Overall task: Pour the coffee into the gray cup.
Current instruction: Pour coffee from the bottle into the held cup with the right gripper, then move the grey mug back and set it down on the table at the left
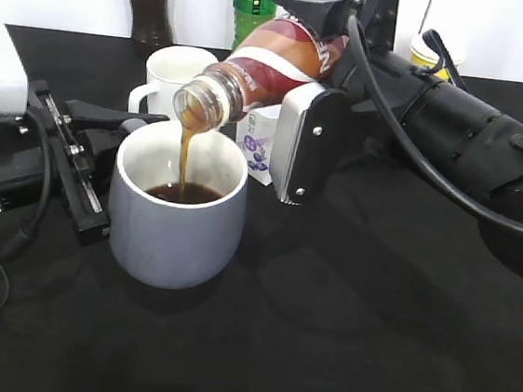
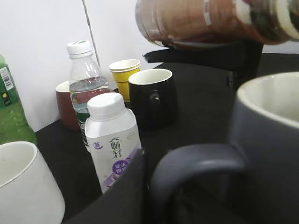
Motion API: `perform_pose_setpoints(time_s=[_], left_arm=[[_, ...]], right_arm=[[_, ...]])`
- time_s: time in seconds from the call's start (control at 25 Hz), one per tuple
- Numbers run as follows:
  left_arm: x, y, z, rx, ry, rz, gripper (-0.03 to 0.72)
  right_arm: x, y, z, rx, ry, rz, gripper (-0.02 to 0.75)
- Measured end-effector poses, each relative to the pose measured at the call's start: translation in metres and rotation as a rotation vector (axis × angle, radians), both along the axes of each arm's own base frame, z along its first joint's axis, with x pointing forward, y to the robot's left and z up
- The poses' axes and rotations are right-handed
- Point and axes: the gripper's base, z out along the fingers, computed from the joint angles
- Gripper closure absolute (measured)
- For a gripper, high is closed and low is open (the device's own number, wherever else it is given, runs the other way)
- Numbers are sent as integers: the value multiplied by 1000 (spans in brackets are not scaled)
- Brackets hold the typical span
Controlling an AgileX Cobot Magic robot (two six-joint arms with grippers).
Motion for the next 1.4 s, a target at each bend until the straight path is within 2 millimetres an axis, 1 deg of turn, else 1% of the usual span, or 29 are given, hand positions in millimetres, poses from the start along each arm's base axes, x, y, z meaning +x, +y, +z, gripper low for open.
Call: perform_pose_setpoints(time_s=[0.12,0.32,0.48,0.52,0.6,0.72,0.8,0.84,0.92,1.0,1.08,1.24,1.36,1.4], left_arm=[[0,0,0,1,1,0,621],[0,0,0,2,2,2,621],[0,0,0,1,2,3,621],[0,0,0,1,2,4,621],[1,0,0,-1,3,8,621],[1,1,0,-6,5,16,621],[4,3,1,-28,12,56,620],[6,4,2,-41,18,82,619],[11,9,4,-64,12,154,620],[19,19,6,-81,-4,261,618],[27,34,7,-89,-17,365,618],[43,77,10,-65,-74,581,618],[56,109,18,-67,-113,707,617],[62,117,23,-67,-127,736,617]], right_arm=[[0,0,0,3,-3,0,210],[0,0,0,83,79,8,210],[0,0,-2,144,183,10,210],[0,0,-2,190,229,13,210],[0,0,-3,343,386,24,210],[0,0,-3,662,706,49,210],[0,0,-3,843,885,61,210],[0,0,-3,916,958,67,210],[0,0,-3,956,1001,68,210],[1,0,-3,963,1008,68,210],[1,0,-3,964,1010,68,210],[1,0,-3,963,1010,67,210],[1,0,-4,959,1016,60,210],[1,0,-5,955,1023,52,210]])
